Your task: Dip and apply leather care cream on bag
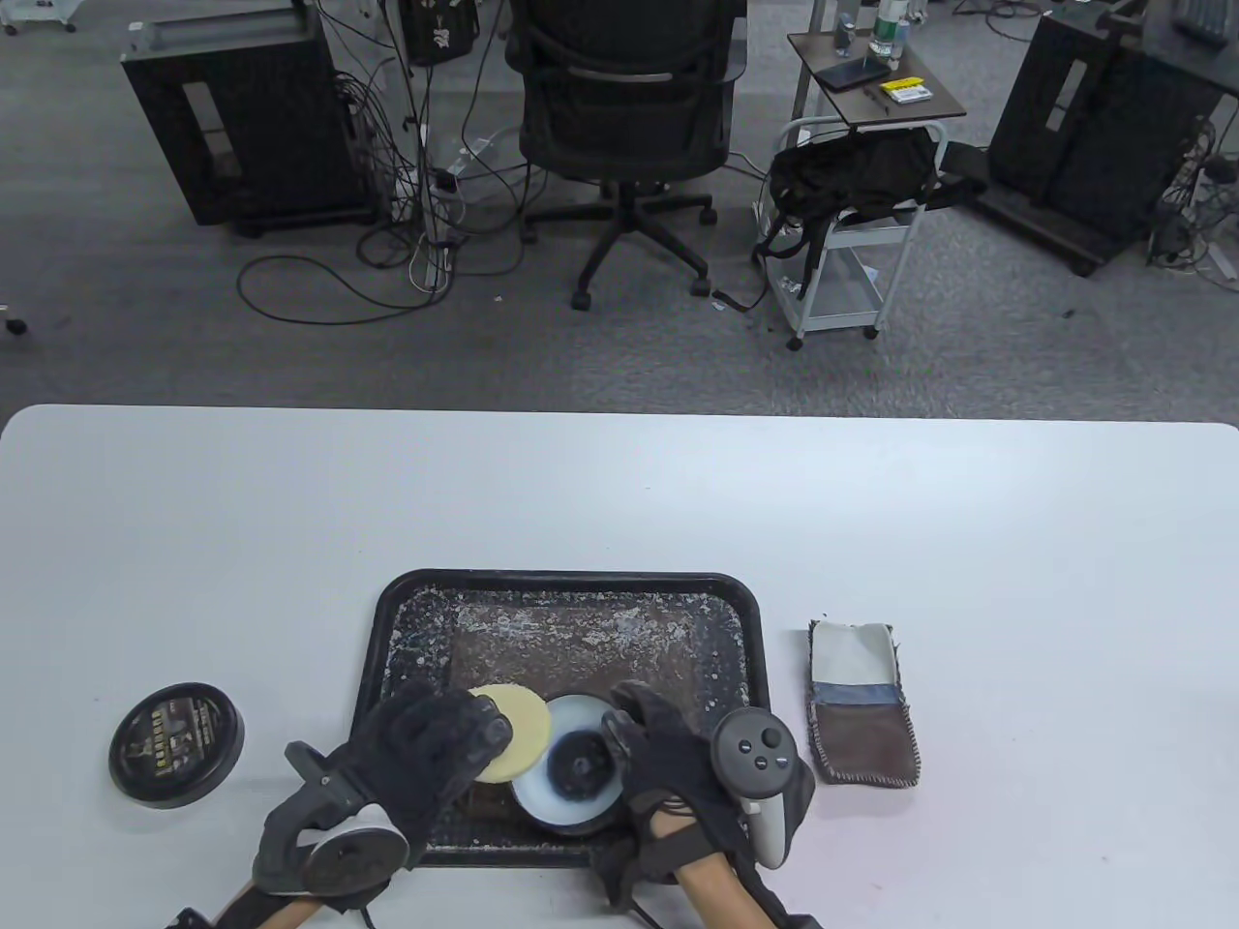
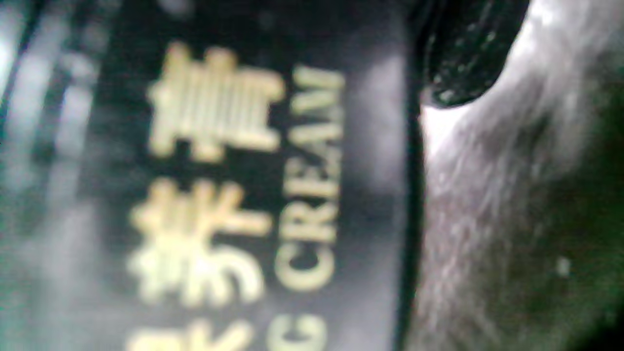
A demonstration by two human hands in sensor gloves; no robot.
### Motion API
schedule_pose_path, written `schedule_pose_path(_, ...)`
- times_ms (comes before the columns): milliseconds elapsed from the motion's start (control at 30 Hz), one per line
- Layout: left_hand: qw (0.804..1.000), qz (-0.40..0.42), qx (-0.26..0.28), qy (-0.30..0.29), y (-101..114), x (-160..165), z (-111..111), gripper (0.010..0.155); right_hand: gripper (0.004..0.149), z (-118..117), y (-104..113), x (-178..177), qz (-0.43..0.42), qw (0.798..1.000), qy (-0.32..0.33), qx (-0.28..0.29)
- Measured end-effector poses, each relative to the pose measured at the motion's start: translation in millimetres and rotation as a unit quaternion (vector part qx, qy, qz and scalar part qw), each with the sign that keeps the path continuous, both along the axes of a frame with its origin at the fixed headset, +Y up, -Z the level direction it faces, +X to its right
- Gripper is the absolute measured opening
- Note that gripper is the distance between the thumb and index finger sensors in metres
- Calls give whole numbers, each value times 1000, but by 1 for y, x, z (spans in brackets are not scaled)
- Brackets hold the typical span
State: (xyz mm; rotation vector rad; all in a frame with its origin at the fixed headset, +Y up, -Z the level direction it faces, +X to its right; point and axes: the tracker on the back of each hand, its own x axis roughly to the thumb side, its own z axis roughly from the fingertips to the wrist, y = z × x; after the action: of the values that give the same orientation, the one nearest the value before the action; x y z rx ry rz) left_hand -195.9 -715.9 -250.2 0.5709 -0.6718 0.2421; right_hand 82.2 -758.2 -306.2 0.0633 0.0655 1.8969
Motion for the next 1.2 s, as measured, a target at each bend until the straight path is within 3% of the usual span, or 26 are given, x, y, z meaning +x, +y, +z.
schedule_pose_path(200, 999, -25, 2, -20, -3, 14, 5, 52, 62, 1, -4, -4, 2, 1000, -4, -23)
schedule_pose_path(633, 996, -71, -3, -57, -13, 36, 11, 52, 61, 9, -5, -23, 0, 1000, 29, -10)
schedule_pose_path(933, 987, -79, -114, -81, -26, 37, -1, 56, 61, 11, -1, -27, 13, 999, 38, -3)
schedule_pose_path(1200, 985, -94, -125, -78, -30, 39, -2, 60, 61, 13, 0, -28, 26, 999, 40, -1)
